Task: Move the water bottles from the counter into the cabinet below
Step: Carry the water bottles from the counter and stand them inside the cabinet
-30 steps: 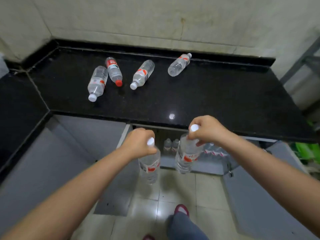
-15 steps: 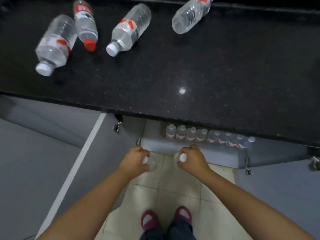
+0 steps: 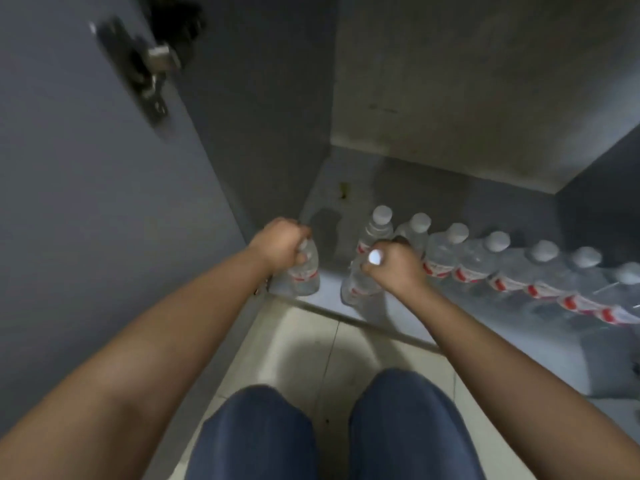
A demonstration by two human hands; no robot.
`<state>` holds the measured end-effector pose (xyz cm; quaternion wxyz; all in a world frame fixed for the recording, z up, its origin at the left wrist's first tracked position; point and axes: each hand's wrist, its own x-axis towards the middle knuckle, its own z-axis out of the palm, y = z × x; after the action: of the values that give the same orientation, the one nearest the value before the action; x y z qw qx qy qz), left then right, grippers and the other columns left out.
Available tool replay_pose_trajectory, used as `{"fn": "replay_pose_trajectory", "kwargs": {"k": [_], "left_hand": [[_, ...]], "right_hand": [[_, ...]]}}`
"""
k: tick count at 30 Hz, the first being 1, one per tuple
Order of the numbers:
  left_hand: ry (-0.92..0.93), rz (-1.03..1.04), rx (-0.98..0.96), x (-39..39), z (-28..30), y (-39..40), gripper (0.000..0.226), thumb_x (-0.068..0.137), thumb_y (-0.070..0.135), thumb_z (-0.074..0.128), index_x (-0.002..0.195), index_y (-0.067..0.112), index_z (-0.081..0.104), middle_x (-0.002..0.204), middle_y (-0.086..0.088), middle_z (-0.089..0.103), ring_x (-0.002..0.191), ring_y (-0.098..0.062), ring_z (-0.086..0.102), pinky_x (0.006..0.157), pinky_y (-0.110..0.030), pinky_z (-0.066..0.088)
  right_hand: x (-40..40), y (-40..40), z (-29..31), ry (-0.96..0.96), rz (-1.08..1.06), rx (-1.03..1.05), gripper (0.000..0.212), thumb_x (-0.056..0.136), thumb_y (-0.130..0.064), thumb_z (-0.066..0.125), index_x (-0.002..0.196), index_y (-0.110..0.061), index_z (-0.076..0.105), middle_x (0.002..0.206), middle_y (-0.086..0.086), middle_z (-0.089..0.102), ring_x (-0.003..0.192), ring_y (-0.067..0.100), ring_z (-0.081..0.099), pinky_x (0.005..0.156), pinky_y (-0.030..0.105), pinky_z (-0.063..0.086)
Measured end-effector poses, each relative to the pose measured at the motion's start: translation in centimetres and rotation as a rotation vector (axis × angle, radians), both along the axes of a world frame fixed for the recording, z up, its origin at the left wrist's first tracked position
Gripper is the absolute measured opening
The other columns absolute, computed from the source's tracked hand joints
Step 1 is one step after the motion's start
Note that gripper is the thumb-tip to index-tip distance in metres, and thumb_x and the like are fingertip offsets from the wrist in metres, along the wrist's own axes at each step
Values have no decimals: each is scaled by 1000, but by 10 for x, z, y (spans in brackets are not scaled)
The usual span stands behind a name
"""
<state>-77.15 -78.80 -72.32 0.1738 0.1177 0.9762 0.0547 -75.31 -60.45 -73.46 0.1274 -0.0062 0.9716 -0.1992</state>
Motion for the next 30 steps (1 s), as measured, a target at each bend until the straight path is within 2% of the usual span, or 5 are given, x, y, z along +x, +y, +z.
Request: {"fn": "replay_pose_trajectory", "kwargs": {"k": [7,13,17,21,30], "left_hand": [[79,73,37,-10,-18,1,32,87,5,51,119,-1,54,125,-24,57,117,-38,53,93,-36,42],[-1,78,31,-7,-28,1,59,99,12,37,148,0,6,157,-22,8,142,-38,21,116,-37,22],[64,112,33,-6,-33,0,54,99,6,35,147,0,12,155,-23,14,142,-36,22,115,-37,24],[135,180,-30,-7,-37,-4,53,96,2,31,145,-4,13,153,-26,18,143,-35,20,118,-34,20],[143,83,-48,-3,-41,0,55,97,0,24,148,-1,3,158,-20,-4,148,-31,-1,122,-31,7]], "right_hand": [[-17,-16,-22,42,-1,88,31,88,-21,54,113,-3,59,119,25,57,105,35,58,78,28,45],[-10,-12,-23,143,303,213,56,90,-14,56,142,-22,37,139,14,42,121,33,50,95,35,48],[-20,-13,-20,169,377,257,49,87,1,52,134,-13,46,132,16,48,115,35,55,92,36,50],[-31,-19,-11,127,446,299,24,91,-9,53,114,-3,55,119,18,55,107,35,58,87,35,48],[-60,-44,-1,45,310,240,26,93,-14,55,114,0,59,127,22,53,116,36,55,94,33,46]]}}
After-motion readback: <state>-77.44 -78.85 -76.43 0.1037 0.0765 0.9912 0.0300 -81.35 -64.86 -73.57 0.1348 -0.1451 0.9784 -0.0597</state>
